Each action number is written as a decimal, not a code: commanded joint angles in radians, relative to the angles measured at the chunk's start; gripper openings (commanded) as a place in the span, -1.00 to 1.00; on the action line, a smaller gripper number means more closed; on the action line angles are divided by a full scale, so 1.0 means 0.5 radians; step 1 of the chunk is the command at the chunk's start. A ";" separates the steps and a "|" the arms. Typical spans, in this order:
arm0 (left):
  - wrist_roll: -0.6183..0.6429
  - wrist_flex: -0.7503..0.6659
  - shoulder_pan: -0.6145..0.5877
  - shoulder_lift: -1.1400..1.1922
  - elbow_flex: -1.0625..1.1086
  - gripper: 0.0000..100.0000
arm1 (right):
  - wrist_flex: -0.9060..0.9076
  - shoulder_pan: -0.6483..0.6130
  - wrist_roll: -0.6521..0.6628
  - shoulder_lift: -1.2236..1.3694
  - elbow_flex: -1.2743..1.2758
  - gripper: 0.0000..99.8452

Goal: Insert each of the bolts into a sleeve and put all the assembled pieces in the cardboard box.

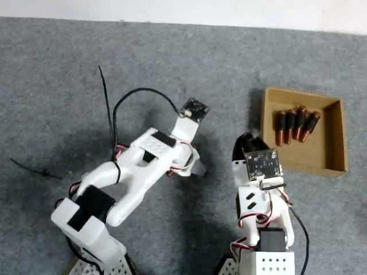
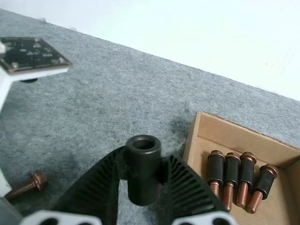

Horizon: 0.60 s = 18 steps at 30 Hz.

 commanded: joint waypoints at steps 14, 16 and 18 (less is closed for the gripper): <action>-0.018 0.025 -0.032 0.029 -0.133 -0.99 | -0.066 0.020 -0.009 -0.038 0.278 -0.99; -0.006 -0.043 -0.041 -0.066 -0.094 -0.99 | -0.063 0.020 -0.009 -0.038 0.278 -0.99; -0.006 -0.153 -0.054 -0.241 0.023 -0.99 | -0.063 0.017 -0.009 -0.038 0.278 -0.99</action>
